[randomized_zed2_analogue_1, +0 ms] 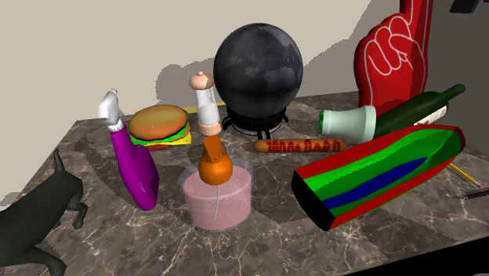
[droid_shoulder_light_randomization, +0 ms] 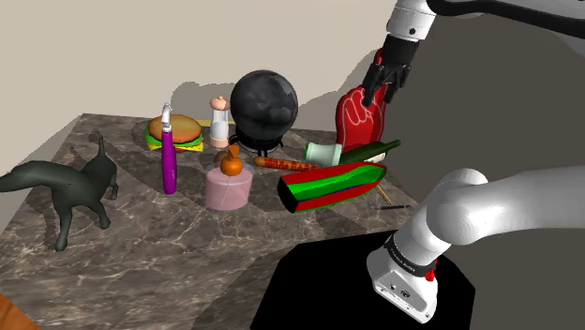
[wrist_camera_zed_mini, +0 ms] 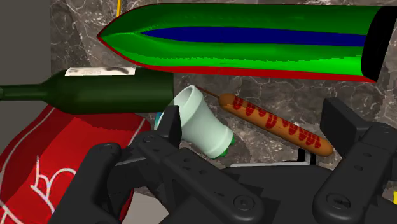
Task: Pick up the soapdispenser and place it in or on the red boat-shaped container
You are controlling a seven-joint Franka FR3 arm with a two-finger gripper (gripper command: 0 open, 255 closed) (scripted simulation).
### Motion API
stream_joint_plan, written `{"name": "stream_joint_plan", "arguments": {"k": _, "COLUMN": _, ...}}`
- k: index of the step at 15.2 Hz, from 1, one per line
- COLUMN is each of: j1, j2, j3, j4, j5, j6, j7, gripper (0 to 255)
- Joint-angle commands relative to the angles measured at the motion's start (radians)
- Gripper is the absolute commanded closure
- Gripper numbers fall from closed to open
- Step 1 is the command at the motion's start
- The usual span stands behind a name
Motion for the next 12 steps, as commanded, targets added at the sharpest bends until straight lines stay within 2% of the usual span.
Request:
{"name": "stream_joint_plan", "arguments": {"k": 1, "j1": 0.0, "j2": 0.0, "j3": 0.0, "j4": 0.0, "j5": 0.0, "j6": 0.0, "j7": 0.0, "gripper": 0}}
{"name": "stream_joint_plan", "arguments": {"k": 12, "j1": 0.071, "j2": 0.189, "j3": 0.188, "j4": -0.003, "j5": 0.136, "j6": 0.202, "j7": 0.241, "gripper": 0}}
